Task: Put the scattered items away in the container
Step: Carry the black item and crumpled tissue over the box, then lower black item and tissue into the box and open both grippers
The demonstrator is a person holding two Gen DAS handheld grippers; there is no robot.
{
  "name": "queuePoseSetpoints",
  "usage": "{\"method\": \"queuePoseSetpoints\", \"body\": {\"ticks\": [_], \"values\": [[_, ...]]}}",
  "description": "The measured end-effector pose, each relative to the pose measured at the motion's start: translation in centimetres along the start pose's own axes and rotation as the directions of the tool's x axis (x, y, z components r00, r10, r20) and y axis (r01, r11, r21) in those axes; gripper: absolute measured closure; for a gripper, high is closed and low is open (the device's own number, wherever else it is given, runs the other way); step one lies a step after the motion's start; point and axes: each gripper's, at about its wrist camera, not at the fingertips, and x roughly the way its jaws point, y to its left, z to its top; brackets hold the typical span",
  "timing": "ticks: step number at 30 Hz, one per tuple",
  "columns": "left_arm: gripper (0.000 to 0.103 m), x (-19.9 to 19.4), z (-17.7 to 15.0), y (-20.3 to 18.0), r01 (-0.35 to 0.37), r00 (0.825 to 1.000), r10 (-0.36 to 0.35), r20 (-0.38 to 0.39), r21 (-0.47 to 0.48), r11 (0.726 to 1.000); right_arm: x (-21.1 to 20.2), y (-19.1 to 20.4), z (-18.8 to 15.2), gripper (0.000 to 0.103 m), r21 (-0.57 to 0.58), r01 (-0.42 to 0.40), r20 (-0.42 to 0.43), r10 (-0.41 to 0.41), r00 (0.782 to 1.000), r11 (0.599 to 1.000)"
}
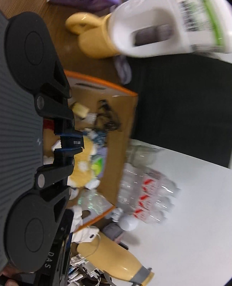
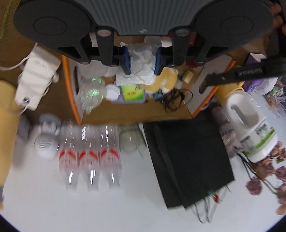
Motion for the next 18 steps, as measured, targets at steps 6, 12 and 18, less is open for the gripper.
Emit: {"method": "queuePoseSetpoints", "body": {"ticks": [6, 12, 18], "values": [[0.090, 3.2, 0.3, 0.1, -0.028, 0.997, 0.030, -0.067, 0.026, 0.999, 3.2, -0.3, 0.1, 0.067, 0.038, 0.018, -0.065, -0.015, 0.998, 0.999], [0.084, 3.8, 0.6, 0.1, -0.028, 0.997, 0.031, -0.069, 0.035, 0.999, 3.6, -0.6, 0.4, 0.054, 0.047, 0.010, -0.068, -0.007, 0.998, 0.999], [0.025, 4.1, 1.0, -0.7, -0.045, 0.993, 0.053, -0.107, 0.080, 0.996, 3.2, -1.1, 1.3, 0.043, 0.059, 0.029, -0.076, -0.024, 0.997, 0.998]]}}
